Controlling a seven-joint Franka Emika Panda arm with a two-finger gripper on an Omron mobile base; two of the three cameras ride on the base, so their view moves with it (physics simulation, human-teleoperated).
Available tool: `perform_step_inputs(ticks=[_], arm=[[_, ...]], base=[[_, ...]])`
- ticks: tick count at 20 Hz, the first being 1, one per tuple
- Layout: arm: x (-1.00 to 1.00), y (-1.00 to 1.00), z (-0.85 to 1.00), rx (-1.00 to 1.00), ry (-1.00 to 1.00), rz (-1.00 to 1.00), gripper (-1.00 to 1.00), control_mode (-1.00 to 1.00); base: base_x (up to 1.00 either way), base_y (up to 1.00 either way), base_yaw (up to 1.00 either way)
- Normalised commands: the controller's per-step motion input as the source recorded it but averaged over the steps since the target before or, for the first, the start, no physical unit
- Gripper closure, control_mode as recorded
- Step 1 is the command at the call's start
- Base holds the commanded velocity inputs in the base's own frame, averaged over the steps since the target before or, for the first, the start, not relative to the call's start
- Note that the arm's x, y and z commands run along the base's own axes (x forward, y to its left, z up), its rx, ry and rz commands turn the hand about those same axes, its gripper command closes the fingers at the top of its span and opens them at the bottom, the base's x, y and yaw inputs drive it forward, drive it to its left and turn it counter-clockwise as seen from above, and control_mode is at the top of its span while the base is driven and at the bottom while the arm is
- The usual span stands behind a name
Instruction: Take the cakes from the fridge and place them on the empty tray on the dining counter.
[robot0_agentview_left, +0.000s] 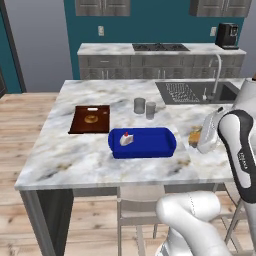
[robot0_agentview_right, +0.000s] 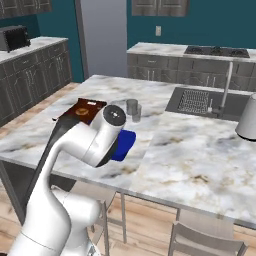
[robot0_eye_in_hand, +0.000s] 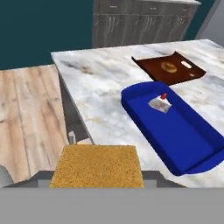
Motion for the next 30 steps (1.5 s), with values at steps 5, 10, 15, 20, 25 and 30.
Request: perform_step_inputs(ticks=[5,10,15,20,25,30], arm=[[0.0,-0.04,-0.43,-0.11,-0.34,0.2,1.0,-1.0],[0.18,0.0,-0.1,-0.01,-0.07,0.3,1.0,-1.0],[0.31,0.0,0.0,0.0,0.08,0.37,1.0,-1.0],[0.56,0.0,0.0,0.01,0.11,0.24,1.0,-1.0],[0.29,0.0,0.0,0.0,0.0,0.0,1.0,-1.0],[0.2,0.0,0.0,0.0,0.07,-0.07,1.0,-1.0]], base=[[0.0,0.0,0.0],[0.0,0.0,0.0],[0.0,0.0,0.0],[0.0,0.0,0.0],[0.0,0.0,0.0],[0.0,0.0,0.0]])
